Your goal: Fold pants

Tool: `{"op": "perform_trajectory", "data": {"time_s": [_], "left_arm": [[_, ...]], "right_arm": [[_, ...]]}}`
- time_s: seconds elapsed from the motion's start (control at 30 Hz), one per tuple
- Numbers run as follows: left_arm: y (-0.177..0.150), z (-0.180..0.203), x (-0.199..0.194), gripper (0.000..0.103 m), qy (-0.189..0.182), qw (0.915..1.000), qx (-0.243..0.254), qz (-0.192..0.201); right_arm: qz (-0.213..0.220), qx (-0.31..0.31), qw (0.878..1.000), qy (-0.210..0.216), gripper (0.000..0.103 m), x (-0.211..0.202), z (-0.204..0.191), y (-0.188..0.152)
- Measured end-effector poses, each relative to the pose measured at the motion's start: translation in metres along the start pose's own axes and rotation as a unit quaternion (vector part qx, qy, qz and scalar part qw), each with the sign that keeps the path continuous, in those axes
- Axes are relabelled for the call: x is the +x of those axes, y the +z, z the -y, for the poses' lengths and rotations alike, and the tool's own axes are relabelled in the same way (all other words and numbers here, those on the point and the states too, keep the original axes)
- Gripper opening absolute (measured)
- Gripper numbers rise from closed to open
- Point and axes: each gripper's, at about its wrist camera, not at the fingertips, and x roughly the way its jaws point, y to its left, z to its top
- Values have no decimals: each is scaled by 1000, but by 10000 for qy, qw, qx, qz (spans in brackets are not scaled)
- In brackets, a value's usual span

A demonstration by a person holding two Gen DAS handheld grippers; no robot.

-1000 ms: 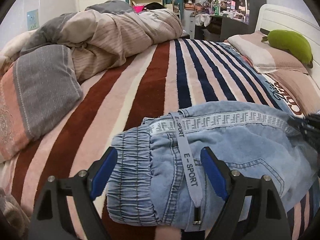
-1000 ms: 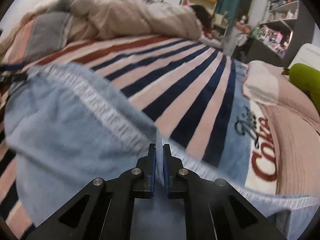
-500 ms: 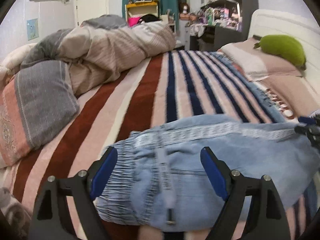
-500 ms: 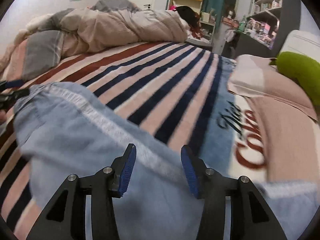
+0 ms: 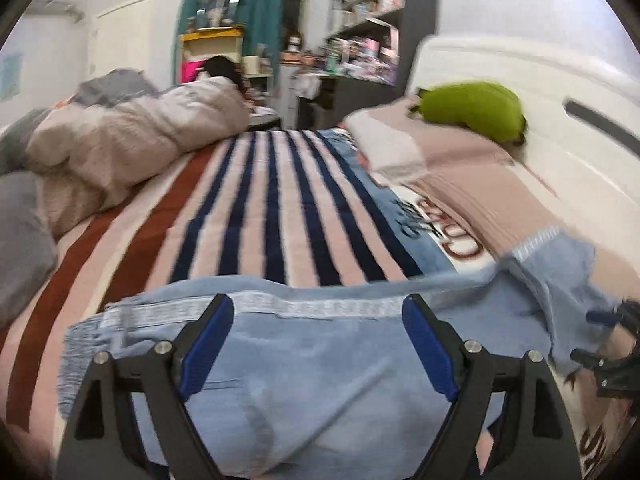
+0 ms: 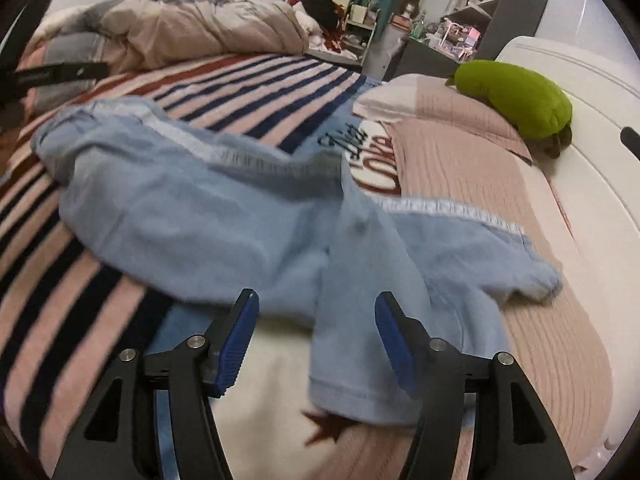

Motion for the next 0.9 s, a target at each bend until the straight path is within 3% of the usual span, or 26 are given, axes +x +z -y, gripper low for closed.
{"op": "perform_trajectory", "data": {"time_s": [0.07,0.23,0.33,0.43,0.57,0.63,0.7,0.77,0.9], "left_arm": [[-10,8,0,84,90,9997,207,38],[-26,-5,3,84,-38,10000,-64,46],[-28,-6,4,84,11,9999,-53,93],[-30,0,3,84,-89,9999,-6,103],[-33,8,6,84,-190,9997,136,48],[-34,10,7,84,-174,9997,154,34],[-34,8,8,84,-180,9998,113,27],[-34,6,8,84,-182,9998,53,23],[-34,4,9,84,-133,9999,4,37]], "right_arm": [[-71,-25,10000,-60,64,7,1,-11],[-144,-227,9976,-637,66,30,-6,-26],[-247,-800,9891,-1208,70,41,-19,-27],[-534,-1177,9805,-1482,71,51,-27,-33],[-654,-1255,9737,-1786,68,52,-22,-38],[-543,-1188,9733,-1889,54,45,-19,-37],[-445,-1130,9730,-1964,22,38,-16,-36],[-389,-962,9768,-1873,7,31,-9,-34],[-131,-574,9826,-1764,4,13,11,-17]]}}
